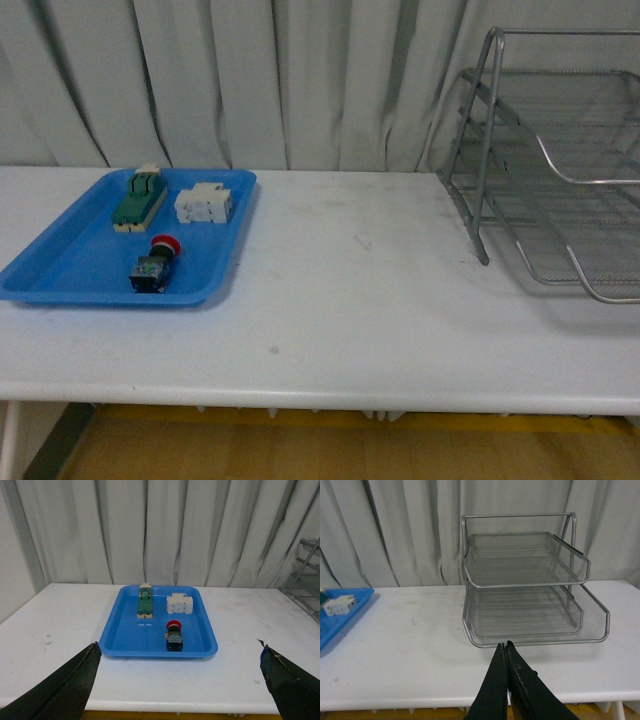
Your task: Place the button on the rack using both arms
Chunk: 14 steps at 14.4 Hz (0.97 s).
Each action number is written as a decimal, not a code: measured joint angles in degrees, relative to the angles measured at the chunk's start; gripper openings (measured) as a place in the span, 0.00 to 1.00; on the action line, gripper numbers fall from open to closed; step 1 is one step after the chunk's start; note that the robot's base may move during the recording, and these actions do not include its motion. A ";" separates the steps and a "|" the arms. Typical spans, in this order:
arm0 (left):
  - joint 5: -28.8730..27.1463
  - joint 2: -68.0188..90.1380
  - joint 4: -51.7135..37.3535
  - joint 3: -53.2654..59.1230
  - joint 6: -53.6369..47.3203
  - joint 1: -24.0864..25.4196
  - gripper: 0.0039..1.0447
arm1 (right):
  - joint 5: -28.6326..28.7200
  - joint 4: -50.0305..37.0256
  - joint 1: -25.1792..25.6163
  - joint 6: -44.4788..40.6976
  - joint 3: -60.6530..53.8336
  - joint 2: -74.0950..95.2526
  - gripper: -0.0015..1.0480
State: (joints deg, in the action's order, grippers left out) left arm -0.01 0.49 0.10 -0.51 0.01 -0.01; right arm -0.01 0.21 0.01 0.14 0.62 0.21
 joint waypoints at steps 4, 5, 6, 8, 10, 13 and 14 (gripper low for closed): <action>0.00 0.00 0.04 0.00 0.02 0.00 0.94 | 0.00 0.00 0.00 -0.02 0.00 0.00 0.40; 0.00 0.00 0.04 0.00 0.02 0.00 0.94 | 0.00 0.00 0.00 -0.02 0.00 0.00 0.54; 0.00 0.00 0.04 0.00 0.00 0.00 0.94 | 0.00 0.00 0.00 -0.02 0.00 0.00 0.66; 0.00 0.00 0.04 0.00 0.02 0.00 0.94 | 0.00 0.00 0.00 -0.02 0.00 0.00 0.93; 0.00 0.00 0.04 0.00 0.02 0.00 0.94 | 0.00 -0.02 0.00 -0.02 0.00 0.00 0.93; -9.22 14.91 19.43 -10.45 9.68 -2.93 0.94 | 0.00 0.00 0.00 -0.02 0.00 0.00 0.94; -7.45 23.91 13.07 -14.05 12.11 0.90 0.94 | -0.02 -0.02 0.00 0.00 0.00 0.00 0.94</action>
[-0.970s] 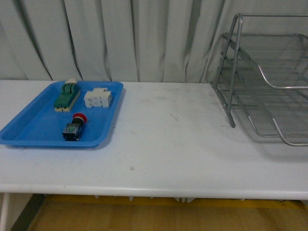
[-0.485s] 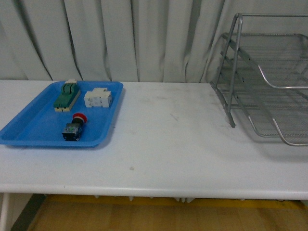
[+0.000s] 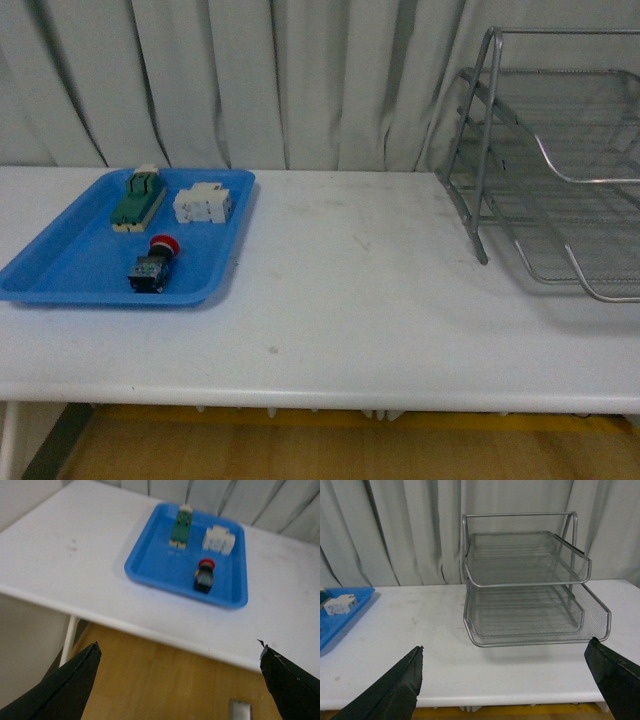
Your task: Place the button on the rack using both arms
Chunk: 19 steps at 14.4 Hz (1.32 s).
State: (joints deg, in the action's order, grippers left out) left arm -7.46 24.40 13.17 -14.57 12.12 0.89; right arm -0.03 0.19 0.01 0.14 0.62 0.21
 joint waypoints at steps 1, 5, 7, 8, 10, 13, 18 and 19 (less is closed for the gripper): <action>3.52 8.59 -8.46 -3.19 0.02 3.10 0.94 | 0.00 0.07 0.00 0.00 0.00 0.00 0.94; 8.57 43.06 -25.00 -19.02 -1.22 3.56 0.94 | 0.00 0.02 0.00 0.00 0.00 0.00 0.94; 9.01 63.82 -22.38 -34.29 -0.96 1.51 0.94 | 0.00 0.00 0.00 -0.02 0.00 0.00 0.94; 8.41 69.66 -20.48 -39.71 -1.03 -0.11 0.94 | 0.00 0.02 0.00 0.00 0.00 0.00 0.94; 7.04 79.38 -16.50 -48.11 -2.54 -4.28 0.94 | 0.00 0.02 0.00 -0.02 0.00 0.00 0.94; 3.54 89.18 -13.77 -55.60 -5.64 -6.75 0.94 | 0.00 0.02 0.00 -0.02 0.00 0.00 0.94; 1.03 97.55 -11.30 -59.98 -12.22 -6.78 0.94 | 0.00 0.02 0.00 -0.02 0.00 0.00 0.94; 0.98 98.95 -10.99 -61.00 -12.17 -6.78 0.94 | 0.00 0.00 0.00 -0.02 0.00 0.00 0.94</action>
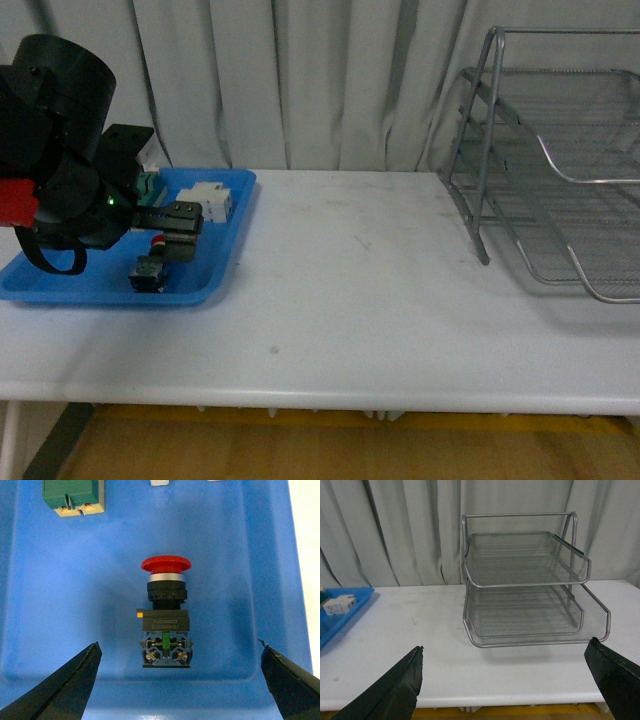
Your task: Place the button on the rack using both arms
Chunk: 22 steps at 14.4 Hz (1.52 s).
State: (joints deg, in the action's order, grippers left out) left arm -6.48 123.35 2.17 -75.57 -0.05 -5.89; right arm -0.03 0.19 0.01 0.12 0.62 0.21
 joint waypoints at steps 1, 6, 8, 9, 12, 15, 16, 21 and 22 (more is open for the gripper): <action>-0.24 1.18 0.42 -1.27 0.02 -0.02 0.94 | 0.00 0.02 0.00 0.00 0.00 0.00 0.94; -2.58 12.09 3.65 -12.20 1.36 0.39 0.94 | 0.00 0.02 0.00 0.00 0.00 0.00 0.94; -3.74 12.59 3.80 -12.85 1.55 0.48 0.77 | 0.02 0.02 0.00 0.00 0.00 0.00 0.94; -3.76 12.63 3.87 -12.90 1.55 0.48 0.74 | 0.00 0.02 0.00 0.02 0.00 0.00 0.94; -3.98 12.81 4.26 -13.07 1.57 0.48 0.63 | 0.00 0.02 0.00 0.00 0.00 0.00 0.94; -4.02 12.85 4.24 -13.07 1.60 0.48 0.56 | 0.00 0.00 0.00 0.02 0.00 0.00 0.94; -4.02 12.87 4.26 -13.09 1.57 0.48 0.55 | 0.00 0.00 0.00 0.00 0.00 0.00 0.94; -4.59 11.72 5.44 -12.83 2.12 1.31 0.35 | 0.00 0.02 0.00 0.00 0.00 0.00 0.94; -3.87 10.40 4.55 -11.80 3.04 1.86 0.34 | 0.00 0.02 0.00 0.00 0.00 0.00 0.94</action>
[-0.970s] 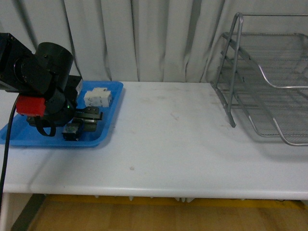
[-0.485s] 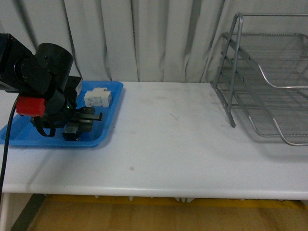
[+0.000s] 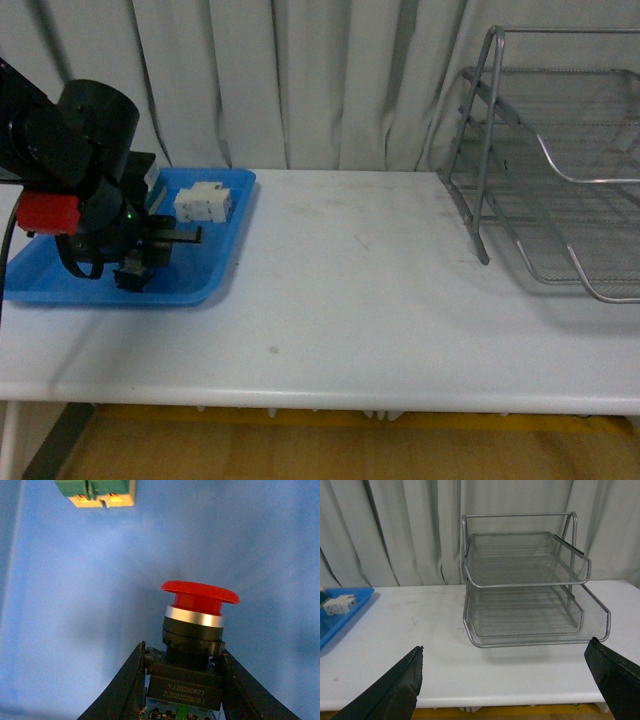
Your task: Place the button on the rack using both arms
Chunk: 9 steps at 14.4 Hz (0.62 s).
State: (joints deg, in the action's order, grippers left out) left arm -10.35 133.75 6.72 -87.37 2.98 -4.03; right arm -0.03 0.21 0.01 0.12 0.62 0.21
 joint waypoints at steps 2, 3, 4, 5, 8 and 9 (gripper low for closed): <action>2.67 -7.37 -3.78 5.11 2.75 0.70 0.34 | 0.00 -0.02 0.00 0.00 0.00 0.00 0.94; 3.02 -12.72 -5.66 8.02 2.91 0.85 0.34 | 0.00 0.00 0.00 0.00 0.00 0.00 0.94; 4.15 -19.74 -7.72 11.85 3.06 0.79 0.34 | 0.00 0.00 0.00 0.00 0.00 0.00 0.94; 5.18 -25.59 -8.68 15.32 3.06 0.42 0.34 | 0.00 -0.02 0.00 0.00 0.00 0.00 0.94; 7.15 -40.13 -9.49 27.71 2.54 -1.33 0.34 | 0.00 0.00 0.00 0.02 0.00 0.00 0.94; 6.60 -43.19 -10.43 31.26 2.08 -1.88 0.34 | 0.00 0.00 0.00 0.02 0.00 0.00 0.94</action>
State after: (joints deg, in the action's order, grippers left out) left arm -3.75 90.56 -3.70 -56.12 5.06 -5.91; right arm -0.03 0.21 0.01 0.14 0.62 0.21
